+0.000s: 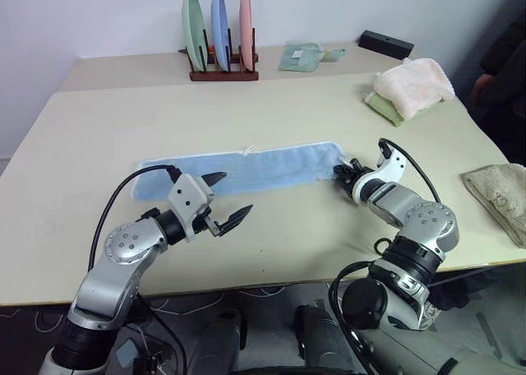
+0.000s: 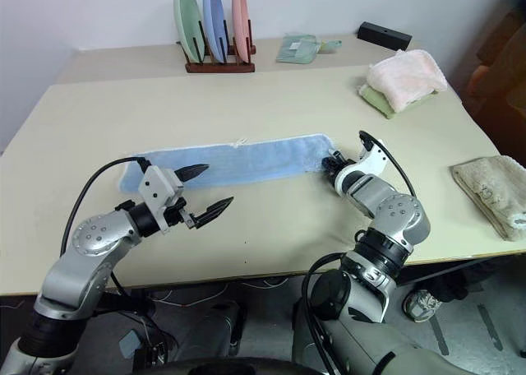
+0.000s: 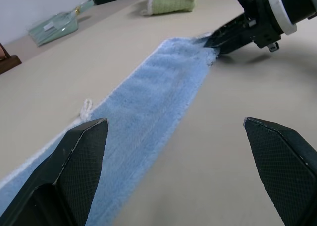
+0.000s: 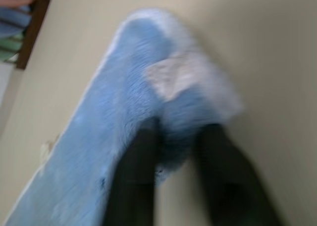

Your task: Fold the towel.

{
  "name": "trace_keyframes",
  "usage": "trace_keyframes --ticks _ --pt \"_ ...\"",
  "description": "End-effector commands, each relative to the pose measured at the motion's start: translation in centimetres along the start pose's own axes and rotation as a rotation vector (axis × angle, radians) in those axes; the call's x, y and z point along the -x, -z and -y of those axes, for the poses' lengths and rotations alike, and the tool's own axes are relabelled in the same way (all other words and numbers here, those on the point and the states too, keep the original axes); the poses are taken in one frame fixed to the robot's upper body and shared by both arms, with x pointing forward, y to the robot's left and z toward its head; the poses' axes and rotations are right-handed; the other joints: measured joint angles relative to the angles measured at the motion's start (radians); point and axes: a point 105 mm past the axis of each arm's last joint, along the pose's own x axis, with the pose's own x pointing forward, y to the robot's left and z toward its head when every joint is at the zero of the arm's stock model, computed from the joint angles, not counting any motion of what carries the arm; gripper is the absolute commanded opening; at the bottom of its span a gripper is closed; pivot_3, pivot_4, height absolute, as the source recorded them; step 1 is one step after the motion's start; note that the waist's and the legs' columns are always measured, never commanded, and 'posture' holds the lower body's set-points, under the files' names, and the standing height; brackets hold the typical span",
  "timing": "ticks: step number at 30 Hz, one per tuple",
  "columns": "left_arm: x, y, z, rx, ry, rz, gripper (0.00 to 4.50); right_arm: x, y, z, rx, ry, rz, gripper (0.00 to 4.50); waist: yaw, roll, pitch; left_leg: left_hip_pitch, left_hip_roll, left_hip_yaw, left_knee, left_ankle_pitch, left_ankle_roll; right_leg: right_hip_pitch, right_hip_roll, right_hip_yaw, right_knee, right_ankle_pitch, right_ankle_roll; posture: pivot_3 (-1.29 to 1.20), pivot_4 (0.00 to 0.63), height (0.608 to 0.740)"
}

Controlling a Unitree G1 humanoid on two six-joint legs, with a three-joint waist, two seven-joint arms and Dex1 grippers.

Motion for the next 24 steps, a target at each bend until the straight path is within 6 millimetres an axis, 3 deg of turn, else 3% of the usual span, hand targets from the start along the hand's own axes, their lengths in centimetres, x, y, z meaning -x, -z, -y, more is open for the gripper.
trace_keyframes --ticks 1,5,9,13,16,18,21,24 --pt "0.2 -1.3 -0.1 -0.02 -0.017 0.045 4.5 0.6 -1.8 1.2 0.021 0.053 0.08 0.06 0.005 0.0 0.0 0.0 0.0 0.0 0.0 0.0 0.0 0.0 0.0 0.0 0.0 0.0 0.0 0.0 0.15 0.736" --pt "0.2 -1.2 0.0 -0.015 -0.017 0.042 4.5 2.0 -4.3 0.9 0.132 0.043 0.157 0.06 0.005 0.001 0.0 0.0 0.0 0.0 0.0 0.0 0.0 0.0 0.0 0.0 -0.001 0.0 0.0 0.0 0.15 0.736" --pt "0.2 -0.9 0.1 -0.009 -0.007 0.035 4.5 4.9 -8.1 0.0 0.427 0.016 0.252 0.06 0.004 0.004 0.002 -0.001 -0.001 0.0 0.0 0.0 0.0 0.0 -0.001 0.0 -0.001 0.0 0.0 0.0 0.15 0.736" --pt "-0.2 -0.8 0.3 -0.007 0.014 0.036 4.5 5.9 -8.8 -3.0 0.729 -0.083 0.273 0.06 -0.008 0.004 0.002 -0.001 0.0 0.001 -0.001 -0.001 0.001 0.0 0.0 0.0 -0.002 -0.001 0.0 0.0 0.15 0.736" --pt "-0.7 -0.9 0.3 -0.016 0.031 0.039 4.5 6.3 -6.7 -6.7 1.017 -0.249 0.251 0.06 -0.022 0.004 0.002 -0.001 0.001 0.002 -0.001 -0.001 0.002 0.0 0.001 0.0 -0.002 -0.001 0.001 0.0 0.15 0.736" --pt "-0.8 -0.9 0.2 -0.021 0.032 0.041 4.5 6.6 -4.1 -8.3 1.22 -0.363 0.205 0.06 -0.023 0.004 0.002 -0.001 0.001 0.002 -0.001 -0.001 0.002 0.0 0.001 0.0 -0.002 -0.001 0.001 0.0 0.15 0.736" --pt "-0.9 -1.1 0.1 -0.021 0.028 0.046 4.5 6.6 0.7 -9.0 1.519 -0.514 0.092 0.06 -0.02 0.003 0.002 -0.002 0.001 0.002 -0.001 -0.002 0.003 0.0 0.0 -0.001 -0.004 -0.002 0.002 0.0 0.15 0.736" --pt "-0.9 -1.1 0.2 -0.022 0.027 0.048 4.5 6.0 3.8 -8.4 1.63 -0.595 0.008 0.06 -0.015 0.002 0.003 -0.003 0.001 0.002 0.0 -0.002 0.003 0.0 0.0 -0.001 -0.007 -0.001 0.002 0.0 0.15 0.736"
